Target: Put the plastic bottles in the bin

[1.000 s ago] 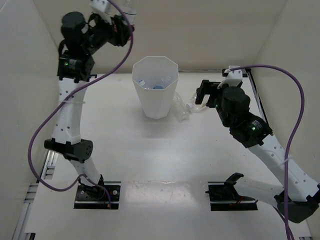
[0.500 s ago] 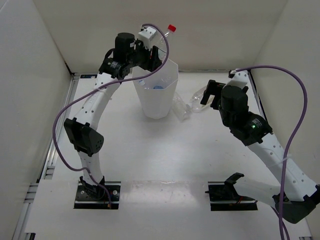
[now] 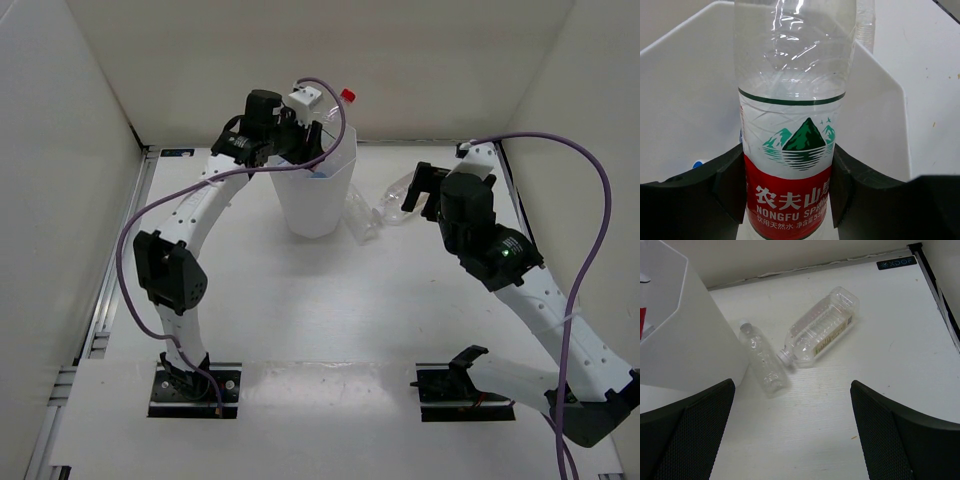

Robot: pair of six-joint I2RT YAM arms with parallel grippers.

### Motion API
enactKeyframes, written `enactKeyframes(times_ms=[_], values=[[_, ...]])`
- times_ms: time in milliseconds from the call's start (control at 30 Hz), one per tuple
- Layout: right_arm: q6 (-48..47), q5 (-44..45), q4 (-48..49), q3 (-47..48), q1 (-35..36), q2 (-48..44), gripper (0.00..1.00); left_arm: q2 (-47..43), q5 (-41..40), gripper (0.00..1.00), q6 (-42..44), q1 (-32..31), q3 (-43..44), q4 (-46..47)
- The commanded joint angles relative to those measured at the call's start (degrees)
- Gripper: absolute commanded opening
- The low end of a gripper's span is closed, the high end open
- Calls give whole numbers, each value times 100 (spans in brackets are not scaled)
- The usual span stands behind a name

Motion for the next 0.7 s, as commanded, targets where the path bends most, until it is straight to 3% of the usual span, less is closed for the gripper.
enactKeyframes(times_ms=[0, 67, 167, 200, 400, 467, 600, 667], values=[[14, 136, 113, -7, -28, 3, 100, -447, -36, 65, -7, -61, 27, 126], [14, 136, 113, -7, -28, 4, 100, -447, -194, 71, 132, -113, -25, 126], [14, 83, 113, -7, -28, 4, 100, -499, -283, 90, 204, -236, -25, 126], [-46, 14, 113, -7, -28, 56, 100, -500, -448, 100, 204, -297, -25, 126], [163, -127, -80, 273, -457, 371, 100, -605, -1020, 100, 151, -421, 150, 126], [714, -128, -282, 475, -694, 574, 100, -683, -1442, 100, 203, -421, 203, 126], [1920, -521, -1178, 1353, -1904, 1783, 100, -929, -2338, 100, 343, -421, 501, 126], [2576, -1396, -1591, 1951, -2529, 2600, 100, -1053, -2690, 100, 597, -421, 502, 126]])
